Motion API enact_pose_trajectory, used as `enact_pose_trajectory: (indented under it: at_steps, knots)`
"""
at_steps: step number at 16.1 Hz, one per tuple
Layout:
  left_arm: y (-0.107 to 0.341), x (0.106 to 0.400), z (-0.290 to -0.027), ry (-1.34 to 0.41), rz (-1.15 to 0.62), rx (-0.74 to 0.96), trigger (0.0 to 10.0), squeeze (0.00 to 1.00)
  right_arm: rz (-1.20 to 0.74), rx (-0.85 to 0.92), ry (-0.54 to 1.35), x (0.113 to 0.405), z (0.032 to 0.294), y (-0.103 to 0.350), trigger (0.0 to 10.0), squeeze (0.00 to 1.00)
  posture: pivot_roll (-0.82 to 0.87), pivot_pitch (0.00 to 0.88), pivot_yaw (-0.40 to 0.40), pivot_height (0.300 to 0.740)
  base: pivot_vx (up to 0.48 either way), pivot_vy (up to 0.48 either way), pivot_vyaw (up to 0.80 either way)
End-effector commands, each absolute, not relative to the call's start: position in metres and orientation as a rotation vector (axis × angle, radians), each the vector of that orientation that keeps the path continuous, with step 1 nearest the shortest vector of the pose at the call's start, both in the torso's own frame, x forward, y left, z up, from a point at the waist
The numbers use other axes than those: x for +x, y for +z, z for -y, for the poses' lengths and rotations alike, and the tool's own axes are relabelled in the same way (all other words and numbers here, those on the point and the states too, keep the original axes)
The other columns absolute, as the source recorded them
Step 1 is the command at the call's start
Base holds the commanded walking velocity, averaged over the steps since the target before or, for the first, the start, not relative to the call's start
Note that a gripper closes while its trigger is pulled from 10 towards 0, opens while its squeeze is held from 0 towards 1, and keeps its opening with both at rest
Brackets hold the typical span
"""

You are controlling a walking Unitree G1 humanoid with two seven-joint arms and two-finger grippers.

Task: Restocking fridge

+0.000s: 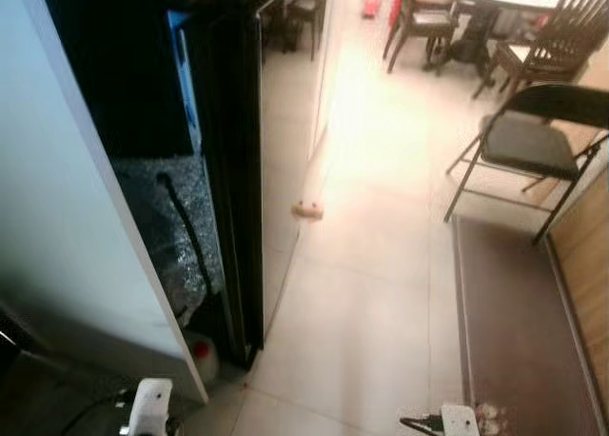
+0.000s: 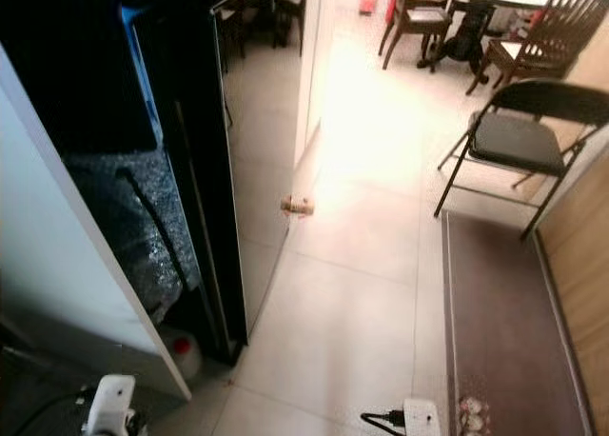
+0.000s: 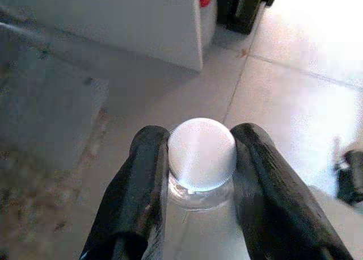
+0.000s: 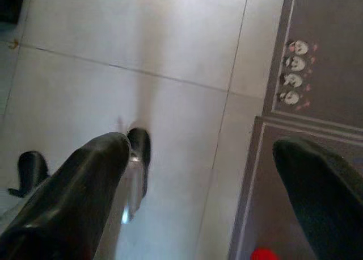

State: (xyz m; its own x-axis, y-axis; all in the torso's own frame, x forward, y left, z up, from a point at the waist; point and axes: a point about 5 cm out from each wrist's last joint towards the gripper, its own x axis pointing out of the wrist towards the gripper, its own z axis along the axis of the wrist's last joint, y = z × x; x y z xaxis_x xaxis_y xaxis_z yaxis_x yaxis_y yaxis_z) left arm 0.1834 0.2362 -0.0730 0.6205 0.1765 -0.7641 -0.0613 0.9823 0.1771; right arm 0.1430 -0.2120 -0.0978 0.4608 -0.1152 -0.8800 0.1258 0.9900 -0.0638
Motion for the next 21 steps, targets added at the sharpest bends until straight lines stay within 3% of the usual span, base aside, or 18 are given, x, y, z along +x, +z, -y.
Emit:
enact_pose_trajectory:
  at_steps: [1, 9, 13, 21]
  knots:
    - [-0.075, 0.181, -0.236, 0.132, -0.914, 0.14, 10.0, 0.0, -1.082, 0.022, -0.165, 0.14, 0.215, -0.098, 10.0, 0.0, 0.03, 0.043, -0.002, 0.74, 0.0, 0.0, 0.0]
    - [-0.079, 0.184, -0.213, 0.105, -0.928, 0.131, 10.0, 0.0, -1.064, 0.034, -0.179, 0.141, 0.215, -0.098, 10.0, 0.0, 0.03, 0.044, 0.0, 0.74, 0.0, 0.0, 0.0]
    - [-0.079, 0.182, -0.217, 0.104, -0.932, 0.141, 10.0, 0.0, -1.075, 0.026, -0.183, 0.139, 0.215, -0.098, 10.0, 0.0, 0.03, 0.033, 0.001, 0.74, 0.0, 0.254, -0.6]
    - [-0.079, 0.181, -0.22, 0.071, -0.942, 0.168, 10.0, 0.0, -1.061, 0.015, -0.178, 0.139, 0.214, -0.098, 10.0, 0.0, 0.01, 0.0, 0.009, 0.74, 0.0, 0.255, 0.0]
